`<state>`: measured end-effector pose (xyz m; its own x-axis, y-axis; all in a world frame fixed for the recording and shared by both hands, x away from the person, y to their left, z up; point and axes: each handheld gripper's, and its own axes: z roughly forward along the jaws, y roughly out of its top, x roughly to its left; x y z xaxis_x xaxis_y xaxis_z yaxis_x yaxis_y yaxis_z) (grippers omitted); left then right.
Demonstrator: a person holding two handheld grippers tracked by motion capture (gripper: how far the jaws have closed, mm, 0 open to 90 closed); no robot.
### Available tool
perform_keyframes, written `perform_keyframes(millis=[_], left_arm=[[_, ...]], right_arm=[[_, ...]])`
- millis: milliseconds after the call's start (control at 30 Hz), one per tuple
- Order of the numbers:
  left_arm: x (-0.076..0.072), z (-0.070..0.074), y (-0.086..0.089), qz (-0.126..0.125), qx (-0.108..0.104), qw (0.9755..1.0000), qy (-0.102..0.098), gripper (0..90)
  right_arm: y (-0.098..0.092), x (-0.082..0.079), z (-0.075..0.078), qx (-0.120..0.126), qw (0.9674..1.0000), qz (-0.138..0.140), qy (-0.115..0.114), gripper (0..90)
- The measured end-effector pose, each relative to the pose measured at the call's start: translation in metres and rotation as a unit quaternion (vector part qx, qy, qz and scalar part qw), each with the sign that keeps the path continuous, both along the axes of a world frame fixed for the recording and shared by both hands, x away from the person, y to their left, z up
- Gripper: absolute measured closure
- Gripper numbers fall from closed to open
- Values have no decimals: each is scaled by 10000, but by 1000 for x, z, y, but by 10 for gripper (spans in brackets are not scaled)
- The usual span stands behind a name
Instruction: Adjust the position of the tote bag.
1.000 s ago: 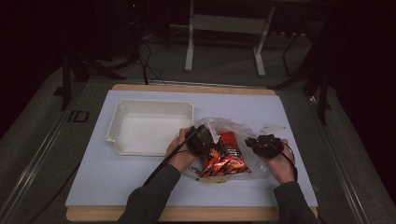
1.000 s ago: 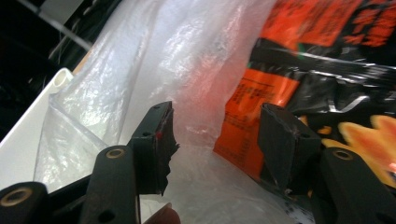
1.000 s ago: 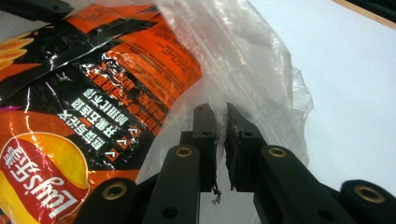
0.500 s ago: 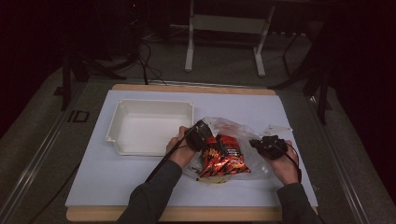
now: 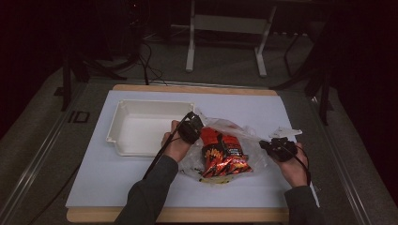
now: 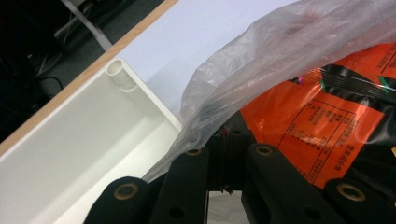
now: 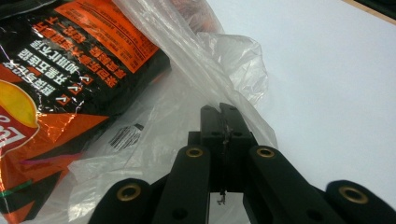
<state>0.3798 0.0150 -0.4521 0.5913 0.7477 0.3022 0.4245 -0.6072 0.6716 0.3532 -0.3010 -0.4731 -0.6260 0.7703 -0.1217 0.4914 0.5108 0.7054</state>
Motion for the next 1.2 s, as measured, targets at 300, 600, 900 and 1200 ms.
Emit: perform_keyframes(millis=[300,600,900,1200], left_arm=[[-10,2,-12,-412,-202,9989,107,890],[-3,0,-5,-375,-555,9970,396,747],[3,7,11,-50,-752,9963,421,656],[8,-2,5,-39,-653,9965,520,632]], right_arm=[[-22,-15,10,96,9997,-206,-102,900],[-35,-15,9,259,9994,-230,-46,899],[-25,-1,7,342,9992,-195,54,897],[-19,15,1,407,9982,-373,240,891]])
